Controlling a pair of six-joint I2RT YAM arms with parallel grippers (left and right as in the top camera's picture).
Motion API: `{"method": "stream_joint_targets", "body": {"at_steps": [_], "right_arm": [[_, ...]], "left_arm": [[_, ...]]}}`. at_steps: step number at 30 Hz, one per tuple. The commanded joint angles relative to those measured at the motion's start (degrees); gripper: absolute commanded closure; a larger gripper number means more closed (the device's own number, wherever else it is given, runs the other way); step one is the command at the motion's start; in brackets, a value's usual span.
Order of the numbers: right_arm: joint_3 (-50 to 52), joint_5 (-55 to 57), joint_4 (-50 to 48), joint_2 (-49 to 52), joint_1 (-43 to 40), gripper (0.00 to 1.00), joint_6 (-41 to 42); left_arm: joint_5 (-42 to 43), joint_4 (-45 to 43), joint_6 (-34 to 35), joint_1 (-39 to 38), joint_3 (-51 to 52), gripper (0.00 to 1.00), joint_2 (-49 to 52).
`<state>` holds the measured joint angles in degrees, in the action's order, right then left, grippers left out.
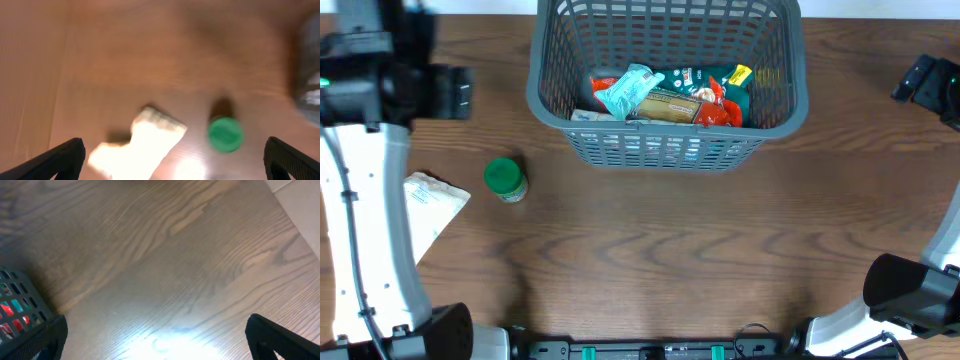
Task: Pack container
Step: 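Move the left gripper down to the white paper bag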
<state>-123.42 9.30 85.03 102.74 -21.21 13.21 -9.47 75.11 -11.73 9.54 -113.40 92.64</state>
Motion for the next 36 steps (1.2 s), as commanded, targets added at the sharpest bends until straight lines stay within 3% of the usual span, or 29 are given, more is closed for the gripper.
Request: {"method": "stream_joint_targets", "body": {"at_steps": [1,9,15,23,31,34,36], "right_arm": [[0.0,0.74,0.04,0.02,-0.35,0.01,0.46],[0.0,0.74,0.04,0.02,-0.35,0.01,0.46],[0.0,0.74,0.04,0.02,-0.35,0.01,0.46],[0.0,0.74,0.04,0.02,-0.35,0.01,0.46],[0.0,0.74,0.04,0.02,-0.35,0.01,0.46],[0.0,0.74,0.04,0.02,-0.35,0.01,0.46],[0.0,0.74,0.04,0.02,-0.35,0.01,0.46]], "left_arm": [[-2.16,1.4,4.57,5.22,1.77,0.01,0.35],[-2.14,0.66,4.57,13.6,10.43,0.03,0.37],[-2.05,-5.46,0.74,16.57,24.74,0.03,0.37],[1.14,-13.66,-11.93,17.18,40.33,0.03,0.37],[1.22,-15.54,-33.07,17.44,41.83,0.14,0.74],[-1.22,-18.08,-35.63,18.6,41.83,0.14,0.9],[-3.45,-19.87,-35.63,19.85,41.83,0.09,1.25]]}}
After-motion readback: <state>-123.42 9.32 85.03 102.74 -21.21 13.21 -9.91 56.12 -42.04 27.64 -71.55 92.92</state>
